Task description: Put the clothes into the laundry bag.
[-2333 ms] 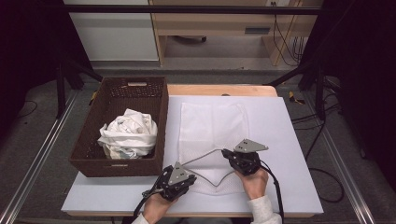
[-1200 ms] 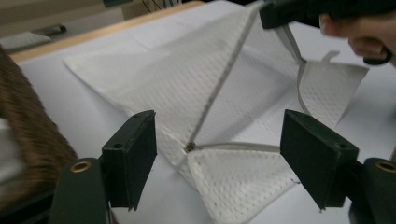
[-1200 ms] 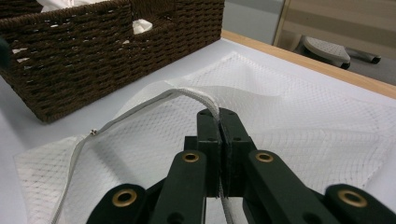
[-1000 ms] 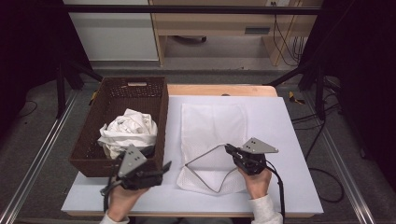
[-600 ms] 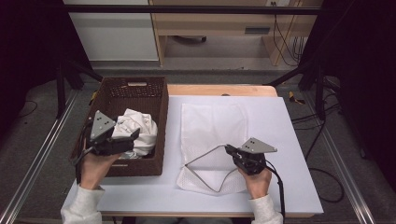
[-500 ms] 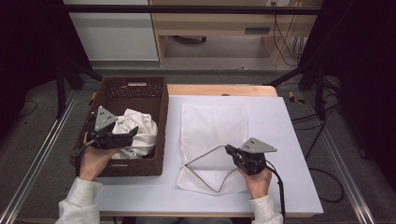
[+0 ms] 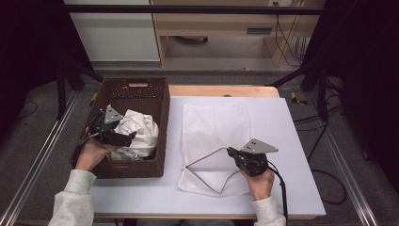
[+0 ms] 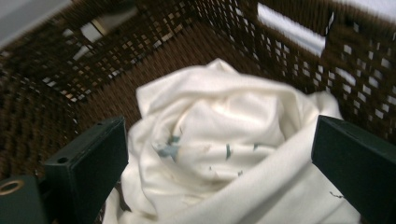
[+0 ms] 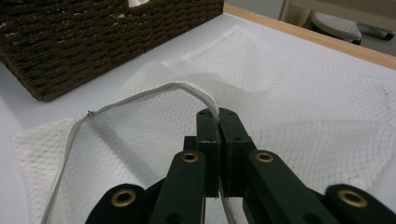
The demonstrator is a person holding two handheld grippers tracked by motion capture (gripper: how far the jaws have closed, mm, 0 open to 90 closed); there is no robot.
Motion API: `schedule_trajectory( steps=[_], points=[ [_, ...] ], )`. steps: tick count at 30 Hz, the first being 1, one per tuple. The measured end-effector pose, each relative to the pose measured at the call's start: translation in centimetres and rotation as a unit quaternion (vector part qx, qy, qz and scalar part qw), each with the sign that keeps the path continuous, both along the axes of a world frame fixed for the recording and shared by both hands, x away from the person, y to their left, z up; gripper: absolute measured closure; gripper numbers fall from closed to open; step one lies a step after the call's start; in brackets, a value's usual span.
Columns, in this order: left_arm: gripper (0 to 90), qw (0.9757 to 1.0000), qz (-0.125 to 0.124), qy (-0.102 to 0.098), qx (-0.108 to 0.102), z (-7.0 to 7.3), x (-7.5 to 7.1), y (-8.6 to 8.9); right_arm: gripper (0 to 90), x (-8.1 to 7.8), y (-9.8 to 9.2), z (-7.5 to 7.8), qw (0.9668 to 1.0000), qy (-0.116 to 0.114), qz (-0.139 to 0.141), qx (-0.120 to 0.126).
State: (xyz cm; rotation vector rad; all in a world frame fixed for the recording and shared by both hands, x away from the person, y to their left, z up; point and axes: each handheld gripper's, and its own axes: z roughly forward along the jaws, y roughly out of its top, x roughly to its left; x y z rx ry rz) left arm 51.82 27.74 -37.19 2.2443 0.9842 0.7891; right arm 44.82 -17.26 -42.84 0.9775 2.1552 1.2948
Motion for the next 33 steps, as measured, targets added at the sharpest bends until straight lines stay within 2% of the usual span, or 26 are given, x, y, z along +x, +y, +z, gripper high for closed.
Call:
schedule_trajectory(
  steps=[2,5,8,11,12,15,17,20,21,23,26,30,32,33],
  points=[
    [1.7,0.9999,0.003,0.009,0.011,-0.2,0.2,-0.3,88.2,0.0,0.0,0.0,1.0,0.002,0.0,-0.001],
    [1.7,0.9994,-0.007,0.015,0.029,-0.7,0.5,-0.8,88.2,0.1,0.1,-0.1,1.0,0.006,0.003,-0.004],
    [0.0,0.9981,-0.002,0.039,0.048,-2.1,1.6,-1.0,88.2,0.1,0.1,-0.2,0.9999,0.009,0.005,-0.005],
    [0.0,0.9985,0.0,0.052,0.019,-2.9,2.3,-0.6,88.2,0.2,0.1,-0.2,0.9999,0.013,0.005,-0.005],
    [0.0,0.9983,0.0,0.056,0.017,-3.2,2.4,-0.6,88.1,0.2,0.0,-0.2,0.9999,0.013,0.005,-0.006],
    [0.0,0.9972,0.001,0.072,0.018,-3.9,2.7,-0.7,88.2,0.3,0.1,-0.4,0.9998,0.016,0.005,-0.008],
    [0.0,0.9959,0.006,0.085,0.029,-4.4,3.0,-0.9,88.2,0.3,0.1,-0.4,0.9998,0.017,0.007,-0.01],
    [0.0,0.9924,0.011,0.118,0.031,-5.1,3.4,-1.2,88.2,0.4,0.2,-0.4,0.9998,0.018,0.007,-0.009],
    [0.4,0.9919,0.011,0.124,0.028,-5.2,3.5,-1.2,88.2,0.4,0.2,-0.5,0.9998,0.018,0.008,-0.009],
    [3.1,0.9904,0.009,0.136,0.021,-5.3,3.6,-1.1,88.2,0.4,0.2,-0.5,0.9997,0.019,0.008,-0.009],
    [9.4,0.9873,0.016,0.156,0.024,-5.4,3.6,-1.3,88.2,0.4,0.2,-0.5,0.9997,0.02,0.008,-0.008],
    [22.7,0.9843,0.024,0.173,0.025,-5.3,3.5,-1.4,88.2,0.5,0.2,-0.5,0.9997,0.022,0.008,-0.01],
    [35.5,0.9835,0.029,0.176,0.028,-5.2,3.4,-1.5,88.2,0.5,0.1,-0.5,0.9997,0.023,0.008,-0.009],
    [35.5,0.9834,0.03,0.177,0.029,-5.1,3.3,-1.6,88.2,0.5,0.1,-0.5,0.9997,0.023,0.008,-0.009]
  ],
)
